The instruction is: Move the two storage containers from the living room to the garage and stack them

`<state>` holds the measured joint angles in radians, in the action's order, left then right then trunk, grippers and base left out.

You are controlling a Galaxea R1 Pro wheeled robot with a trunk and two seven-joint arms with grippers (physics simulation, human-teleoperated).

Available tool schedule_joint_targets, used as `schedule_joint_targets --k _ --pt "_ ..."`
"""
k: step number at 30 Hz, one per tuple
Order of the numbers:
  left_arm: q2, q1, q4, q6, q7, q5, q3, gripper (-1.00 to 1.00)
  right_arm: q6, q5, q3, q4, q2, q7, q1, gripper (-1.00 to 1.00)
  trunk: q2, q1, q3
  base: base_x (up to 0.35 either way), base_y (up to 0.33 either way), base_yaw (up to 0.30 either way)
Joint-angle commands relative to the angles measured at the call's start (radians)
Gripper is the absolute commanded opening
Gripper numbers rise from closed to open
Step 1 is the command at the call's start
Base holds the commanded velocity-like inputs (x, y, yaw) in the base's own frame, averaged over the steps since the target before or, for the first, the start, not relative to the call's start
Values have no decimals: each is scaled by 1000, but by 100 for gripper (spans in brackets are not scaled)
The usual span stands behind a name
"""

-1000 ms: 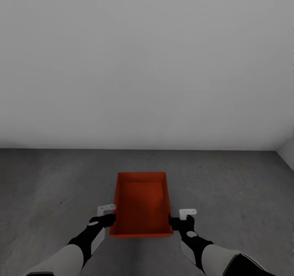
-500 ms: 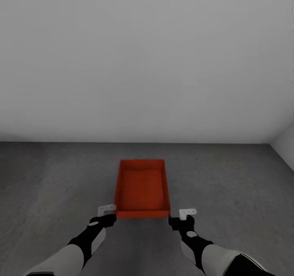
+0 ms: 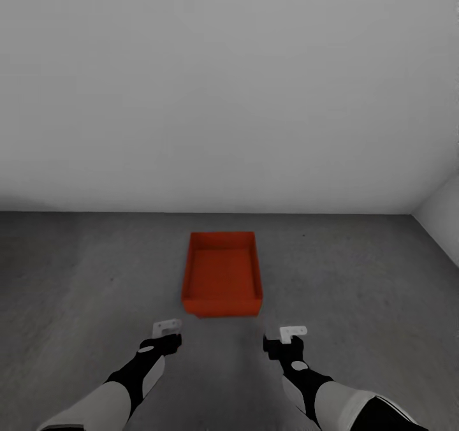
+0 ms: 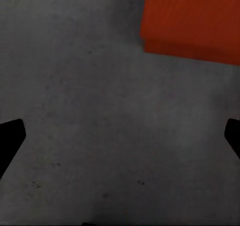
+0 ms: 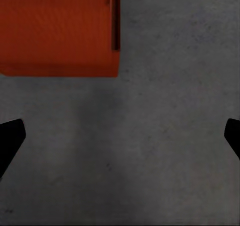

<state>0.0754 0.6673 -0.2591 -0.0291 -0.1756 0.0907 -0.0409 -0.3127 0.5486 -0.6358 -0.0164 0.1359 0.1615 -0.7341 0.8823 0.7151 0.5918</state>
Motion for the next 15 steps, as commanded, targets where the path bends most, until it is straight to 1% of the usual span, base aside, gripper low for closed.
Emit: schedule_joint_targets --k 1,15 --pt "0 0 -2 -3 -1 9 -4 100 -3 7 -9 -2 1 3 -1 100 1 -1 1 -344 0 0" --pt "0 0 2 -3 -1 9 -4 100 -2 7 -9 -1 1 3 -1 100 1 -1 1 -345 0 0"
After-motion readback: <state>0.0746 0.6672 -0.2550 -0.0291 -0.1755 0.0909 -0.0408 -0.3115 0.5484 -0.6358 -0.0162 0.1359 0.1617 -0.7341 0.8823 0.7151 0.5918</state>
